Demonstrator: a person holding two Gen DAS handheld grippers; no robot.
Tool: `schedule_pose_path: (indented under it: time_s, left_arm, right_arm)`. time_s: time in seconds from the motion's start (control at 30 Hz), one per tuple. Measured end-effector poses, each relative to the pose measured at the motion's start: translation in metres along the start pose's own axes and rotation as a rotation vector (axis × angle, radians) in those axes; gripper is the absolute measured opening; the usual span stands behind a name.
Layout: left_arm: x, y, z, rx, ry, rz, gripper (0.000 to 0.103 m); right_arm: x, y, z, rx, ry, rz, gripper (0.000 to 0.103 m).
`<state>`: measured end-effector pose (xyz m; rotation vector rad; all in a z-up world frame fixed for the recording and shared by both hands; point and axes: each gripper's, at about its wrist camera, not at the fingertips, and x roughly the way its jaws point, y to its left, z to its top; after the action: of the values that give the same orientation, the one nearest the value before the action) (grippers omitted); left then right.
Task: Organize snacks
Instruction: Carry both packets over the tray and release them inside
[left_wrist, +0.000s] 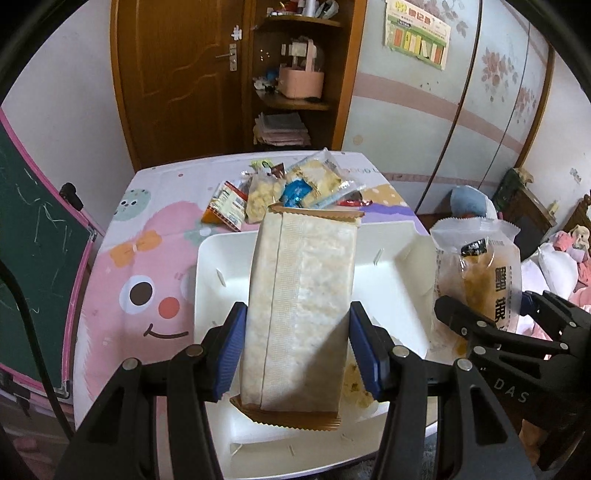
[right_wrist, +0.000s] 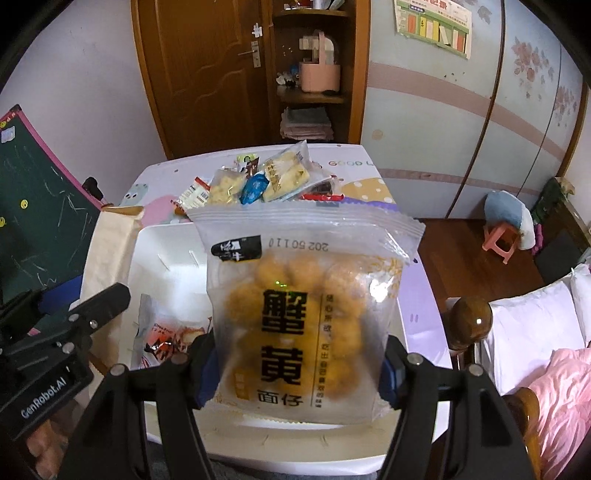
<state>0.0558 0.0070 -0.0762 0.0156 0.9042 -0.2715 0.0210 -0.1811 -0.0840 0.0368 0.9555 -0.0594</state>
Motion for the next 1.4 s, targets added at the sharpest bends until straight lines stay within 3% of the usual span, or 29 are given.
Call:
schedule_pose_path:
  time_s: [0.17,0.3,0.4,0.5,0.67,0.9,1.4]
  left_arm:
    - [0.003,-0.001,-0.001,0.009,0.006,0.008,0.054]
    - [0.006,-0.001,-0.002,0.012,0.020,0.011,0.056]
    - [0.005,-0.001,-0.001,0.013,0.015,0.027,0.082]
    - [0.003,0.001,-0.001,0.003,0.003,0.014,0.091]
    - [0.006,0.002,-0.003,-0.003,0.016,0.005,0.092]
    - [0.003,0.004,-0.003,-0.019,0.008,0.007,0.092]
    - [0.004,0.004,-0.006,-0.019,0.027,0.013,0.092]
  right_arm:
    - [0.003,0.002,-0.003,-0.004,0.012,-0.017,0.069]
    - [0.010,0.000,-0.003,0.022,0.055,0.007,0.076]
    - [0.019,-0.001,-0.005,0.047,0.103,0.034,0.078]
    - [0.024,-0.002,-0.008,0.067,0.120,0.030,0.080]
    - [0.024,-0.002,-0.009,0.073,0.113,0.011,0.082]
    - [0.005,0.003,-0.005,0.026,-0.012,-0.069,0.084]
    - [0.009,-0.003,-0.007,0.062,0.021,-0.033,0.084]
